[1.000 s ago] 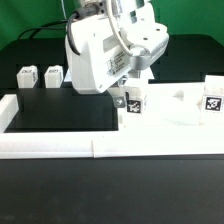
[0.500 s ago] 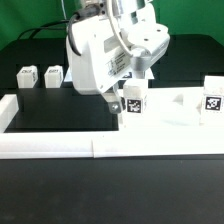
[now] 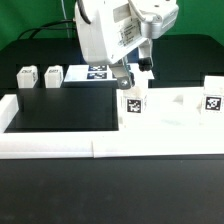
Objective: Assemble square table
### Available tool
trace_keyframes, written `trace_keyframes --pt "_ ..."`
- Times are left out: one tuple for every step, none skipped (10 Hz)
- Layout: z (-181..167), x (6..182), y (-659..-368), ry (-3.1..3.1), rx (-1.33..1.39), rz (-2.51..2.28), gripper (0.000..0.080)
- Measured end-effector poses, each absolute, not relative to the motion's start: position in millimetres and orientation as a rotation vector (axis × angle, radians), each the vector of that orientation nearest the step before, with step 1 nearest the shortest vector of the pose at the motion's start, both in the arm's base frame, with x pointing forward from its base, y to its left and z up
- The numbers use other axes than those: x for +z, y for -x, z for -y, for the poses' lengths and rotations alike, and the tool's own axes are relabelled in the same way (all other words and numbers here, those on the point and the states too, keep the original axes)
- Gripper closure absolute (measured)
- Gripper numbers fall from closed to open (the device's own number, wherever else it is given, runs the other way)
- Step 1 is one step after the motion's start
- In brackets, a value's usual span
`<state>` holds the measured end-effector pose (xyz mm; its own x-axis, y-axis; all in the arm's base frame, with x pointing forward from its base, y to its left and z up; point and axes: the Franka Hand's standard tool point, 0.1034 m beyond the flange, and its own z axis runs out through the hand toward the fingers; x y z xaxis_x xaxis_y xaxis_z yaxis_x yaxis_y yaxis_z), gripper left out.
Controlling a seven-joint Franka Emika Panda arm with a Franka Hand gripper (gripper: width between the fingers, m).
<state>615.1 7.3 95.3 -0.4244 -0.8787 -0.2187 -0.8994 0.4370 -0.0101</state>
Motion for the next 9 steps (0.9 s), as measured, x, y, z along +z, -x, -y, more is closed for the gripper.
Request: trace_keyframes --pt "-7.3 95.0 -615.0 1.564 0.161 -2.496 0.015" --pt "-7.3 94.6 -614.8 1.565 0.161 -2.496 0.015" --pt "-7.3 94.2 -614.7 1.565 0.161 -2.497 0.015" --pt "-7.2 93.9 -614.6 1.565 0.161 -2.497 0.015" --pt "-7.2 93.6 -614.5 1.565 0.162 -2.498 0.015" --pt "-7.2 93.2 -614.3 1.567 0.162 -2.498 0.015" --pt "-7.6 93.4 -614.6 1.605 0.155 -2.47 0.015" --pt "-12.5 97.0 -617.9 1.664 0.099 -2.409 0.015" --pt "-17.0 100.8 -616.0 1.83 0.081 -2.277 0.015"
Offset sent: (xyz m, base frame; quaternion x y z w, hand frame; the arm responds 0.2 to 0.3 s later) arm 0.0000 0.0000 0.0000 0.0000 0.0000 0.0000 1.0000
